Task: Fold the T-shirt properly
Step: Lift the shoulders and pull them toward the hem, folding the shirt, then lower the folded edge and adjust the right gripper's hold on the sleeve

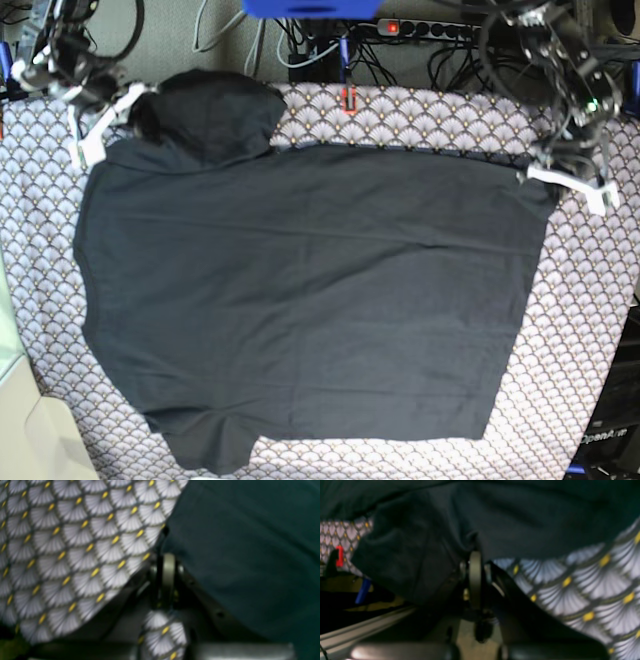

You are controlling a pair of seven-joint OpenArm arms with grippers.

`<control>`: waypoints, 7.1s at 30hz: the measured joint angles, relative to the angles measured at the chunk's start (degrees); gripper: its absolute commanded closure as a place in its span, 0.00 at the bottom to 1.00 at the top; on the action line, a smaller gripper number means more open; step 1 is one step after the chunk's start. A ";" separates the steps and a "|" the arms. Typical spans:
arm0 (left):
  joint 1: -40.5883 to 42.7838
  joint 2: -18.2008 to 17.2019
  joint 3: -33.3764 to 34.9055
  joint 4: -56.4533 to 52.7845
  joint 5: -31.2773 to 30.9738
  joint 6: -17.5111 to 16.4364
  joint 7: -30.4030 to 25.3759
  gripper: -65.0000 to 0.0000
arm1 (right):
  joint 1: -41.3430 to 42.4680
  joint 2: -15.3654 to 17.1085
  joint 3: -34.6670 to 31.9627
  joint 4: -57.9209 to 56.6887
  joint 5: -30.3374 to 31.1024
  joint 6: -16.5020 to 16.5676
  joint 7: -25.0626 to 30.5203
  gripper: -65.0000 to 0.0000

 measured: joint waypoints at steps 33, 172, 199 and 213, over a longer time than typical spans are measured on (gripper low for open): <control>-25.97 -3.06 -0.15 -20.22 0.74 1.11 6.12 1.00 | 37.55 11.96 -12.39 -23.61 -0.17 0.04 -2.05 1.00; -13.77 -8.90 8.04 -10.25 -8.09 0.17 3.52 0.62 | 35.15 12.22 -17.25 -33.48 -13.99 0.04 10.56 0.85; -13.27 -8.79 8.04 -7.63 -8.11 0.42 3.76 0.62 | 51.34 12.72 -23.26 -36.54 -14.47 0.04 9.73 0.99; -13.25 -8.76 8.04 -7.63 -8.09 0.42 3.76 0.62 | 46.31 13.66 -24.20 -40.13 -14.43 0.07 7.76 0.99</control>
